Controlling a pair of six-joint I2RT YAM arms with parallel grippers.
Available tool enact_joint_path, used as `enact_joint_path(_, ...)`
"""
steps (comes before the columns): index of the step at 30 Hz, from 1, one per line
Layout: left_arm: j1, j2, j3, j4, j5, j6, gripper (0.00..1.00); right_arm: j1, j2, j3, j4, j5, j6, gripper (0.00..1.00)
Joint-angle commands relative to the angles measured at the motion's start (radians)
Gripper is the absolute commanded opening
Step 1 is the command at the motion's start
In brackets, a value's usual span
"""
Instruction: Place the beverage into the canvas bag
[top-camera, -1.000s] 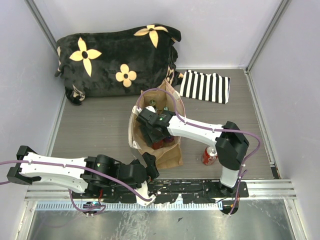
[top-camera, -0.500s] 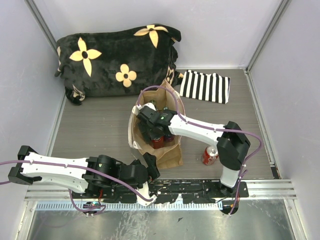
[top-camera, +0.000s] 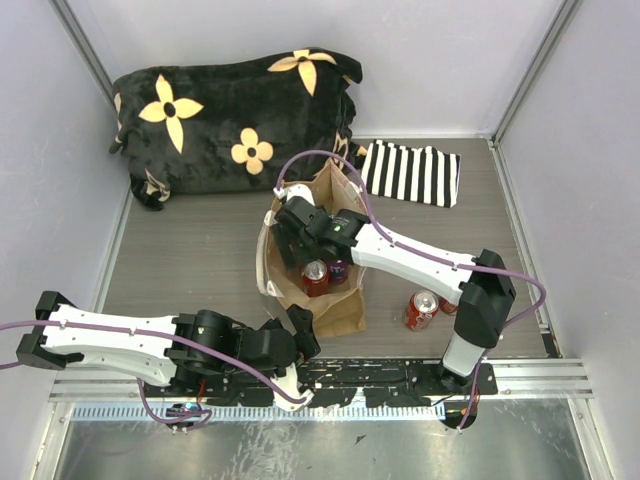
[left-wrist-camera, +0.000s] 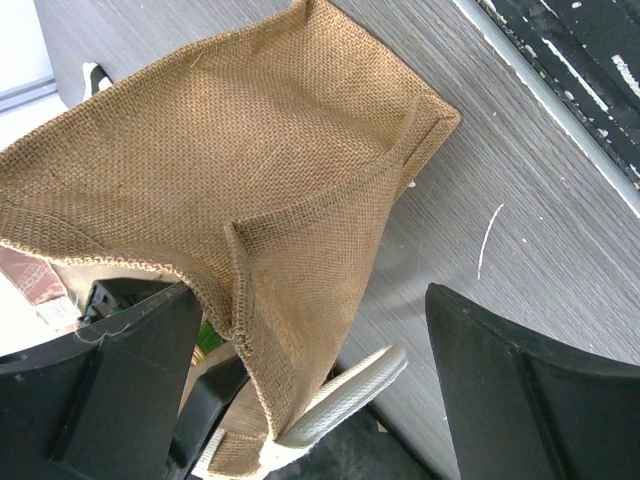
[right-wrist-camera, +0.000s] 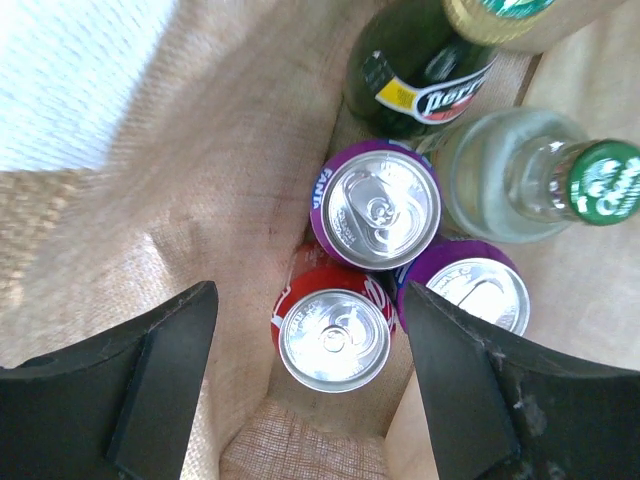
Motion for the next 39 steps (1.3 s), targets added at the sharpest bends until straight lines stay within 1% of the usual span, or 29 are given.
enact_joint_path(1, -0.004, 0.002, -0.003, -0.021, -0.003, 0.005, 0.98, -0.004, -0.085, 0.096, 0.028, 0.069, 0.01, 0.8)
enact_joint_path(4, -0.004, -0.001, -0.006, -0.021, -0.008, 0.011, 0.98, -0.014, -0.104, 0.161, 0.0, 0.105, 0.013, 0.8)
enact_joint_path(7, -0.004, -0.001, -0.008, -0.021, -0.009, 0.016, 0.98, -0.042, -0.121, 0.283, -0.09, 0.182, 0.025, 0.8)
enact_joint_path(10, -0.004, -0.003, -0.012, 0.005, -0.004, 0.02, 0.98, -0.11, -0.16, 0.344, -0.2, 0.221, 0.05, 0.79)
enact_joint_path(13, -0.005, -0.007, -0.016, 0.01, 0.0, 0.026, 0.98, -0.205, -0.227, 0.33, -0.298, 0.227, 0.07, 0.79)
enact_joint_path(17, -0.004, -0.009, -0.024, 0.014, 0.008, 0.026, 0.98, -0.315, -0.338, 0.229, -0.421, 0.208, 0.099, 0.79)
enact_joint_path(22, -0.004, -0.012, -0.03, 0.021, 0.016, 0.034, 0.98, -0.413, -0.47, 0.045, -0.525, 0.096, 0.159, 0.8)
enact_joint_path(27, -0.004, -0.005, -0.032, 0.029, 0.02, 0.036, 0.98, -0.42, -0.55, -0.135, -0.546, -0.019, 0.225, 0.81)
enact_joint_path(33, -0.004, -0.002, -0.032, 0.028, 0.024, 0.041, 0.98, -0.42, -0.595, -0.289, -0.565, -0.045, 0.253, 0.83)
enact_joint_path(39, -0.004, 0.002, -0.031, 0.028, 0.027, 0.044, 0.98, -0.431, -0.611, -0.392, -0.542, -0.064, 0.274, 0.87)
